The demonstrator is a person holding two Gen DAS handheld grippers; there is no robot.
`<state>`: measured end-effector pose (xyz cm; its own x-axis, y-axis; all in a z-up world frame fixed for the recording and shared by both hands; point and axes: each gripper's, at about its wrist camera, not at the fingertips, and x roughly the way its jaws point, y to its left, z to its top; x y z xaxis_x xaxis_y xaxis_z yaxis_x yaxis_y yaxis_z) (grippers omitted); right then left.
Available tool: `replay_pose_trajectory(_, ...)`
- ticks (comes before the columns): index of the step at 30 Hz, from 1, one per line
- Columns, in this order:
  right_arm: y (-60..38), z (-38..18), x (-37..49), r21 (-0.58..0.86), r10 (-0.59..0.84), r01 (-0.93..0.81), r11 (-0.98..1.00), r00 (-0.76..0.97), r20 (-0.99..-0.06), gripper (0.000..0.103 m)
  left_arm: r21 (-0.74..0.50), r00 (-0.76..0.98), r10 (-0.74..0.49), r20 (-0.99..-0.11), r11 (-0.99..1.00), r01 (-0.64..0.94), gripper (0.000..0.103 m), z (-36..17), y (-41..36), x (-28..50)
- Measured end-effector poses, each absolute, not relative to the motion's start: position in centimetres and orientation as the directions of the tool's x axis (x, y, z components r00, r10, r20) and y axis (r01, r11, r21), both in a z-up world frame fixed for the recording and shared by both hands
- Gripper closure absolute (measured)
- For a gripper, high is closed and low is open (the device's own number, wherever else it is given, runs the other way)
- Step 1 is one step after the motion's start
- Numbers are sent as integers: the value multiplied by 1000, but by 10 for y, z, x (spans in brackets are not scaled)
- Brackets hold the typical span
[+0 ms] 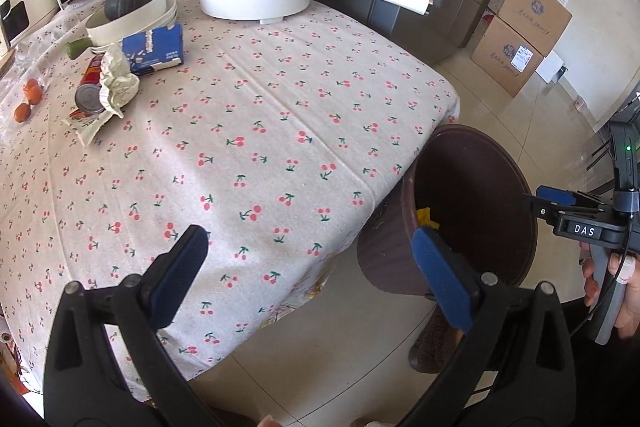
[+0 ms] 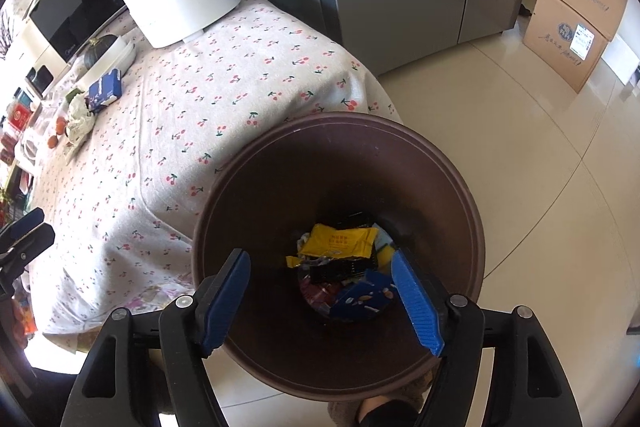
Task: Collect trash
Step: 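Grasp the crumpled white plastic bag with the left tool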
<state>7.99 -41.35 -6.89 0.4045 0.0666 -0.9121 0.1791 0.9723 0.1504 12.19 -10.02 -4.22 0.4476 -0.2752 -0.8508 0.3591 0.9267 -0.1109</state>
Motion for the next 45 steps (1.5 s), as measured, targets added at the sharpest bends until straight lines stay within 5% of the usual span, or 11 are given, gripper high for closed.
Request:
replay_pose_trajectory(31, -247, -33, 199, 108, 139, -97, 989, 407, -903, 19, -41, 490, -32, -871, 999, -8, 1, -34, 76, 181)
replay_pose_trajectory(45, -250, -53, 254, 183, 189, -52, 982, 367, -911, 19, -6, 513, -57, -856, 995, 99, 4, -63, 43, 274)
